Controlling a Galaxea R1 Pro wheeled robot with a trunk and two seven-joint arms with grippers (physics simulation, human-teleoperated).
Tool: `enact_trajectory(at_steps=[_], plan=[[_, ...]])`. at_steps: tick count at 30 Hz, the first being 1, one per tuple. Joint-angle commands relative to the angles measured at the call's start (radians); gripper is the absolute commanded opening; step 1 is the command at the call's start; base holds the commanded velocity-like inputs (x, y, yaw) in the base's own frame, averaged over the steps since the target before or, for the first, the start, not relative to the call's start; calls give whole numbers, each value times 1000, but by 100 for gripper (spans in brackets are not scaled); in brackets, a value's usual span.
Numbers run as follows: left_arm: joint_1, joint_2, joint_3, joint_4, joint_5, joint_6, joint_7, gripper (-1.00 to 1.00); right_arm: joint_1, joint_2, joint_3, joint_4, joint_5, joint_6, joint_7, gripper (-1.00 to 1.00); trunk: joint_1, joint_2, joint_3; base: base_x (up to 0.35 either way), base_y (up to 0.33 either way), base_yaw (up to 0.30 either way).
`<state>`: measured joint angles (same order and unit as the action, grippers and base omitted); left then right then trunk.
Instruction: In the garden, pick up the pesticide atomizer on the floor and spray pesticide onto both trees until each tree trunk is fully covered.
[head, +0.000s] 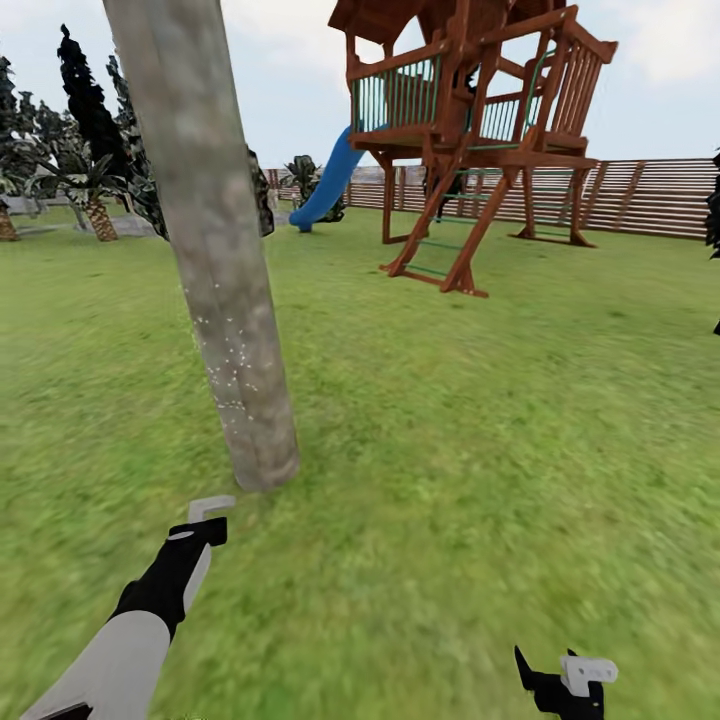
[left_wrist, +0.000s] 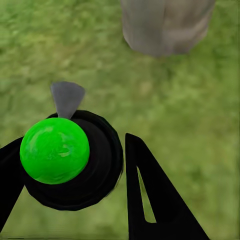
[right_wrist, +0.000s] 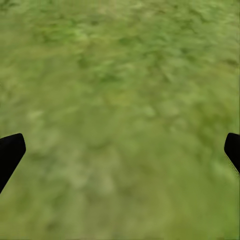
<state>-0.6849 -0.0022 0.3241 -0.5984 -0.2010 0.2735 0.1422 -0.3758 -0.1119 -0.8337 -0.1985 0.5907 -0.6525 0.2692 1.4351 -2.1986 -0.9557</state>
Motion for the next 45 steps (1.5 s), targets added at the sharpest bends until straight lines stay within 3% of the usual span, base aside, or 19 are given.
enact_trajectory(at_steps=[1, 17, 37, 45], plan=[[-1, -1, 3, -1, -11, 6, -1, -100, 0, 0, -8, 1, 1, -2, 8, 100, 0, 0, -1, 113, -273, 263], [-1, -1, 3, -1, -11, 6, -1, -100, -1, 0, -8, 1, 1, -2, 8, 100, 0, 0, -1, 129, -271, 47], [-1, -1, 3, -1, -11, 6, -1, -100, 0, 0, -8, 1, 1, -2, 8, 100, 0, 0, -1, 119, -266, 247], [-1, -1, 3, -1, -11, 6, -1, -100, -1, 0, -8, 1, 1, -2, 8, 100, 0, 0, -1, 119, -266, 26]])
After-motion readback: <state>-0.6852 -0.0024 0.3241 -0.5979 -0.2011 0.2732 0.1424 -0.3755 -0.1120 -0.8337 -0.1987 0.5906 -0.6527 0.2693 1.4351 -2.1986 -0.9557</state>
